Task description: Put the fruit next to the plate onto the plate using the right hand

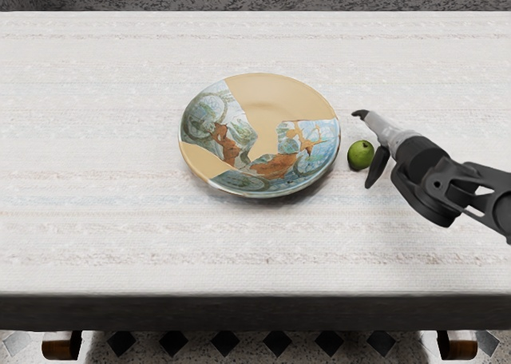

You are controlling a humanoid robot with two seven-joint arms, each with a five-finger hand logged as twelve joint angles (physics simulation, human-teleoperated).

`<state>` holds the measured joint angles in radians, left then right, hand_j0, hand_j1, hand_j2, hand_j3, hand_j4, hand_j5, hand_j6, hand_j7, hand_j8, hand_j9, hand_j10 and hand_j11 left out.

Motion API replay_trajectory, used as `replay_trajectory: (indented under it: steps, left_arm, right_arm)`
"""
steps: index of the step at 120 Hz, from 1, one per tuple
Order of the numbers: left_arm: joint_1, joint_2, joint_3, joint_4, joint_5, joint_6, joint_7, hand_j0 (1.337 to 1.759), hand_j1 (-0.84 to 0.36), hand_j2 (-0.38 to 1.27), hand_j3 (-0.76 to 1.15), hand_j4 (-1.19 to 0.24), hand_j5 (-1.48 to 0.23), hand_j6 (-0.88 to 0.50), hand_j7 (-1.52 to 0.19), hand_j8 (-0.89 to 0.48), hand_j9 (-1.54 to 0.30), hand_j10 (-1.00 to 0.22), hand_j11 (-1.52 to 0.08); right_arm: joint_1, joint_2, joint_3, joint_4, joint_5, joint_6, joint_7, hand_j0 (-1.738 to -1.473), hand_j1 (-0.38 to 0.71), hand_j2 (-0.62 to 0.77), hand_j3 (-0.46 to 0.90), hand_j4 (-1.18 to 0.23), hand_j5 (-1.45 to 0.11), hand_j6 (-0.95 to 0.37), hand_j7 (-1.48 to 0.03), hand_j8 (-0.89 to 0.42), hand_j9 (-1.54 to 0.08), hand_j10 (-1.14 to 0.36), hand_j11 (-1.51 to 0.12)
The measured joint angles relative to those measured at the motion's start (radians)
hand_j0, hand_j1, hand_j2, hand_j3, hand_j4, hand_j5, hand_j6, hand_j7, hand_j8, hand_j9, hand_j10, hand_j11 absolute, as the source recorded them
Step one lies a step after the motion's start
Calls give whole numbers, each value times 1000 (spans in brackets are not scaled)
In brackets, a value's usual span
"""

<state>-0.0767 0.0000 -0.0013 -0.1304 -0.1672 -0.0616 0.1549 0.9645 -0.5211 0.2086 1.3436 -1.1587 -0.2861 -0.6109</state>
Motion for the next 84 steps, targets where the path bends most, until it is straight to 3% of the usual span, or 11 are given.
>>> replay_trajectory:
  steps: [84]
  left_arm:
    - [0, 0, 0, 0, 0, 0, 0, 1658, 325, 4, 0, -21, -26, -21, -26, -21, -26, -21, -26]
  right_arm:
    - [-25, 5, 0, 12, -11, -59, 0, -1658, -23, -52, 0, -276, -356, -278, -355, -277, -356, -276, -355]
